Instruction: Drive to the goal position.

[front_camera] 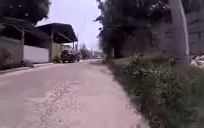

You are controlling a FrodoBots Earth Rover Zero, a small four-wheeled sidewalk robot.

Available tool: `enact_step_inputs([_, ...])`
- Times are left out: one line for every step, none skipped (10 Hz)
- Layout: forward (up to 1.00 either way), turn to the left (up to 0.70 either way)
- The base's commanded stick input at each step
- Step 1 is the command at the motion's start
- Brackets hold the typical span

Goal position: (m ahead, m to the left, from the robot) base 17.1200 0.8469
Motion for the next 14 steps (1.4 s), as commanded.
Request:
enact_step_inputs([1.0, 0.03])
enact_step_inputs([1.0, 0.02])
enact_step_inputs([1.0, 0.02])
enact_step_inputs([1.0, 0.02])
enact_step_inputs([1.0, 0.02])
enact_step_inputs([1.0, 0.02])
enact_step_inputs([1.0, 0.02])
enact_step_inputs([1.0, -0.05])
enact_step_inputs([1.0, -0.19])
enact_step_inputs([1.0, -0.09])
enact_step_inputs([1.0, 0.0])
enact_step_inputs([1.0, 0.0])
enact_step_inputs([1.0, 0.0])
enact_step_inputs([1.0, 0.0])
